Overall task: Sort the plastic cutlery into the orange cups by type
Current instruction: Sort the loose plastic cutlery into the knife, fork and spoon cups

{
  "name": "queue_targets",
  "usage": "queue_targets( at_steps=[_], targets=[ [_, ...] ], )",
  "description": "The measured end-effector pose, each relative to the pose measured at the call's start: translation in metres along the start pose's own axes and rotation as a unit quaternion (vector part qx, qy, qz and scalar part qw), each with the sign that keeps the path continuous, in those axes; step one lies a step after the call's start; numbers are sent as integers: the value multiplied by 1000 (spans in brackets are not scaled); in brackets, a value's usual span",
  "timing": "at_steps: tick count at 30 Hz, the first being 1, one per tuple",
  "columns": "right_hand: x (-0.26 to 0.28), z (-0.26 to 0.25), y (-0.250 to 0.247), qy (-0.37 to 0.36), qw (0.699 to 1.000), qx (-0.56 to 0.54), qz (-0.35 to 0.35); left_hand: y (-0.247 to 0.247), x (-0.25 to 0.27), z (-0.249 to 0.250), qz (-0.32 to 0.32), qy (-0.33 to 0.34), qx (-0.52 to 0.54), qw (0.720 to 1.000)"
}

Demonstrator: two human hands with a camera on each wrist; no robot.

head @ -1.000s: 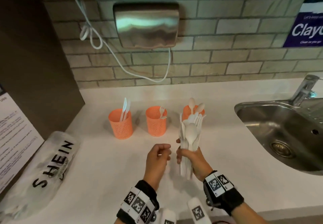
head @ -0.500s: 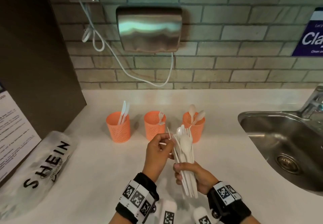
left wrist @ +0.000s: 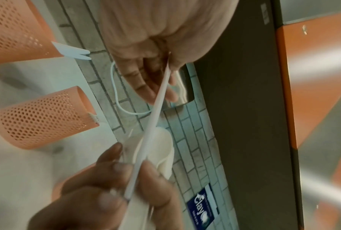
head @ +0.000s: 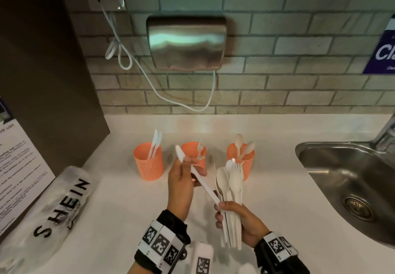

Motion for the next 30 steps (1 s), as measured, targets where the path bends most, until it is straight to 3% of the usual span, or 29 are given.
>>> queue_targets(
  at_steps=[4,6,8,10,13,17,22,26,30],
  targets=[
    [-1,-4,10,10,999,-44,-25,-25,-14,15,79,16,83,993],
    [-2,-4,11,16,997,-71,-35,-30,-22,10,83,-1,81,993],
    [-2,-1,15,26,993,-99,-50,-27,-26,-6,51,-43,9,998],
    [-2,1,20,36,991,-107,-65,-15,-20,-24,-18,-85,-72,994],
    [-2,5,30,48,992,-68,-91,10,-1,-46,-127,-127,-108,978],
    [-2,6,27,45,995,-38,-81,24,1,-46,-158,-114,-107,975],
    [1,1,18,39,997,7,-63,24,-13,-34,-100,-31,-123,987],
    [-1,0,10,27,995,88,-32,3,-35,-27,18,-59,-35,997],
    [-3,-2,4,-1,989,145,-3,-29,-62,-33,110,-102,33,988]
  ],
)
Point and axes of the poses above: each hand's wrist, its own x-axis away from the middle knuckle, its own y-axis out of the palm, z = x × y, the point moved 8 cm from there along -x, towards the middle knuckle, and after that the axes turned 12 degrees about -x, right-handed, at the moved point
